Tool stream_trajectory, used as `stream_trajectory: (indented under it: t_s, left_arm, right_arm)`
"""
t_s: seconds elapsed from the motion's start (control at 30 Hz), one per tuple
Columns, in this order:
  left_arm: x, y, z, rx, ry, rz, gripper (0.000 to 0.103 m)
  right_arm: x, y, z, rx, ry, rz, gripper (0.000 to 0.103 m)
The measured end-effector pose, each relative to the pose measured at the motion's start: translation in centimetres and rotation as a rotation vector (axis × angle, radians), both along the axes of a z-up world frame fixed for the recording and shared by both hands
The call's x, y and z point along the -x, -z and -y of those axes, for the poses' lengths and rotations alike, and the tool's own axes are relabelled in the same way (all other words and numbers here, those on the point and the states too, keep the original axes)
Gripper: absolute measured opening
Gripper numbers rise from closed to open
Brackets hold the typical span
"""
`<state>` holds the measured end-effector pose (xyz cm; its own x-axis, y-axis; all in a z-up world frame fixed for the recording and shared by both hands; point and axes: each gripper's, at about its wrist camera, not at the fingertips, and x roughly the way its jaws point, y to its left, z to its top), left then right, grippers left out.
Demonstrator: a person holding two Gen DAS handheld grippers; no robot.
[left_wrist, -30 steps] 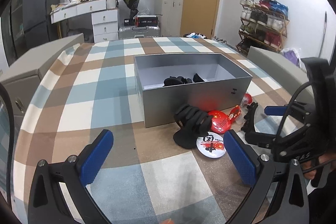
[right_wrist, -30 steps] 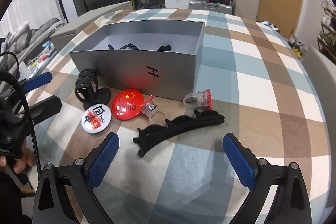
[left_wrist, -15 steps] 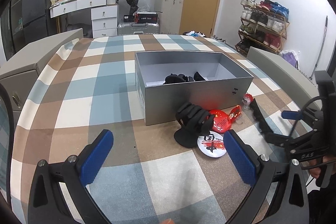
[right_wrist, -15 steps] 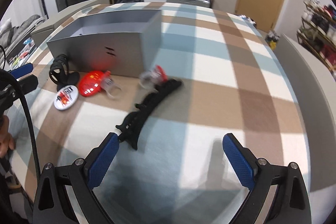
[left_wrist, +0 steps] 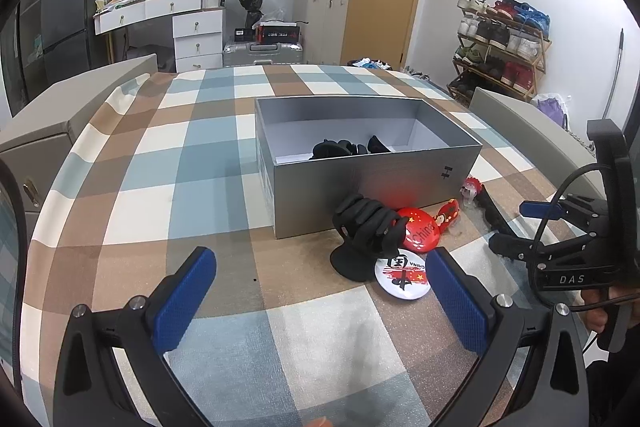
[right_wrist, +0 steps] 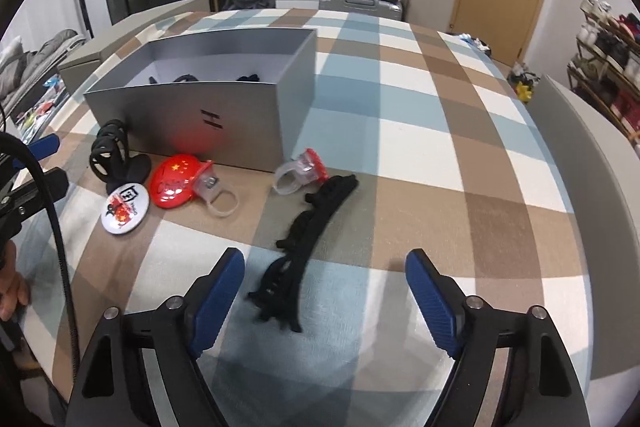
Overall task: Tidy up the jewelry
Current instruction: 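Grasp the second long black hair clip with the right tool and lift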
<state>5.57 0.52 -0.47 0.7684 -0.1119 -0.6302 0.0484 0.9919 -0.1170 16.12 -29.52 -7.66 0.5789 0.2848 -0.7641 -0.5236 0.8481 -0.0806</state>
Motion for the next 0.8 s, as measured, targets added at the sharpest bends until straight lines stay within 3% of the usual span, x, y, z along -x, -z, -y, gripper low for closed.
stream_trajectory:
  t_s: [0.23,0.33,0.47,0.6,0.67,0.8]
  left_arm:
    - [-0.1,0.0,0.3,-0.011,0.008,-0.002,0.102]
    - [0.0,0.0,0.3,-0.014,0.009,0.001,0.102]
    - [-0.1,0.0,0.3,-0.014,0.01,0.001,0.102]
    - [-0.1,0.0,0.3,-0.015,0.01,0.0,0.102]
    - [-0.1,0.0,0.4,-0.017,0.009,-0.001,0.102]
    - [-0.1,0.0,0.3,-0.018,0.009,-0.002,0.102]
  right_arm:
    - [-0.1,-0.1,2.3,-0.018,0.036,-0.007,0.082]
    - [-0.5,-0.1,1.9,-0.041,0.03,-0.01,0.075]
    - [-0.5,0.0,1.5,-0.054,0.026,-0.005,0.06]
    - [-0.3,-0.3,1.8,-0.066,0.014,0.002,0.024]
    - [-0.1,-0.3,2.0,-0.08,0.001,0.0,0.017]
    - [0.7,-0.4,2.8,-0.15,-0.018,-0.003,0.016]
